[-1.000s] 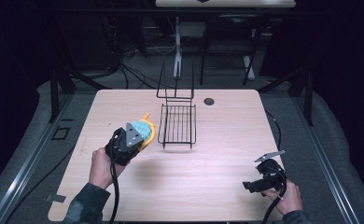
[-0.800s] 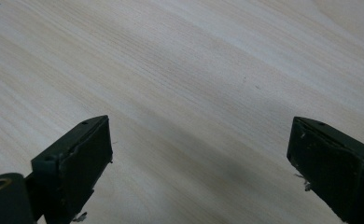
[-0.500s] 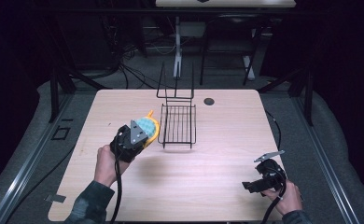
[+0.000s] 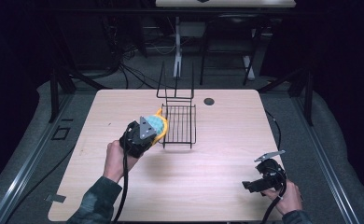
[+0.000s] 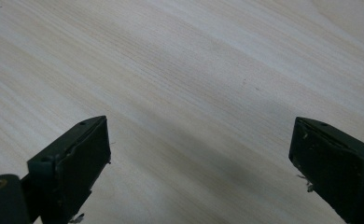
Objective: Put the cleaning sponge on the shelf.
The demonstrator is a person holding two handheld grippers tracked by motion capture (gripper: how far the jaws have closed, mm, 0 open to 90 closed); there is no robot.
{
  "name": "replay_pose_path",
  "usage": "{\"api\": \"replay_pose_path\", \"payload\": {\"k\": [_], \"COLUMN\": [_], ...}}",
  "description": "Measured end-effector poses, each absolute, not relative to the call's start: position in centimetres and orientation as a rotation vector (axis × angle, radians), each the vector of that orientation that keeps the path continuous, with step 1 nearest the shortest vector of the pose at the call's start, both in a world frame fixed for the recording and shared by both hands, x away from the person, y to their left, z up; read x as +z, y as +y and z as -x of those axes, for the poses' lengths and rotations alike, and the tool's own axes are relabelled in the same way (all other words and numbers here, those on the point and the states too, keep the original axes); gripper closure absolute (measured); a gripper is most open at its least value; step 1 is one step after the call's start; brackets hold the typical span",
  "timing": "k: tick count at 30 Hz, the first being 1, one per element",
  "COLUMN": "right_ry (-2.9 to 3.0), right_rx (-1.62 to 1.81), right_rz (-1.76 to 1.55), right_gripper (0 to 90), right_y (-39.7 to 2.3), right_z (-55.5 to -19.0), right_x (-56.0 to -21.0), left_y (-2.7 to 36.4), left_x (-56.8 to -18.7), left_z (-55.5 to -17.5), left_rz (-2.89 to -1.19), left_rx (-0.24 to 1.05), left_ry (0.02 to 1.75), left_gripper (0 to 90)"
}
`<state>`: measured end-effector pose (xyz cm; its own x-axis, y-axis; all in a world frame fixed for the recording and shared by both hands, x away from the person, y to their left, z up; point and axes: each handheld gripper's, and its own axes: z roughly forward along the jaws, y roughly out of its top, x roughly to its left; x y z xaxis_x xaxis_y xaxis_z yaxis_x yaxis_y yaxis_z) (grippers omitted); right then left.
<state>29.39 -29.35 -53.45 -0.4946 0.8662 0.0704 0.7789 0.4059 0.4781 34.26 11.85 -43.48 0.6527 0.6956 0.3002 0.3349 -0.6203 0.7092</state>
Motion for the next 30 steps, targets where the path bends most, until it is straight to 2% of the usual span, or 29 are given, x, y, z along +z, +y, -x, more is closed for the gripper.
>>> {"api": "replay_pose_path", "payload": {"k": [3, 30], "right_ry": [2.462, 2.48], "right_rx": [0.686, 0.669], "right_rz": [-1.475, -1.456], "right_gripper": [0.0, 0.0], "right_y": [-29.4, -29.3], "right_z": [-29.4, -29.4], "right_x": [-53.5, -53.6], "left_y": [11.5, 8.5], "left_x": [-43.4, -44.7], "left_z": [-34.5, -36.6], "left_rz": [-2.242, -2.231], "left_rx": [0.759, 0.776], "left_ry": [0.788, 0.75], "left_gripper": [87.5, 87.5]}}
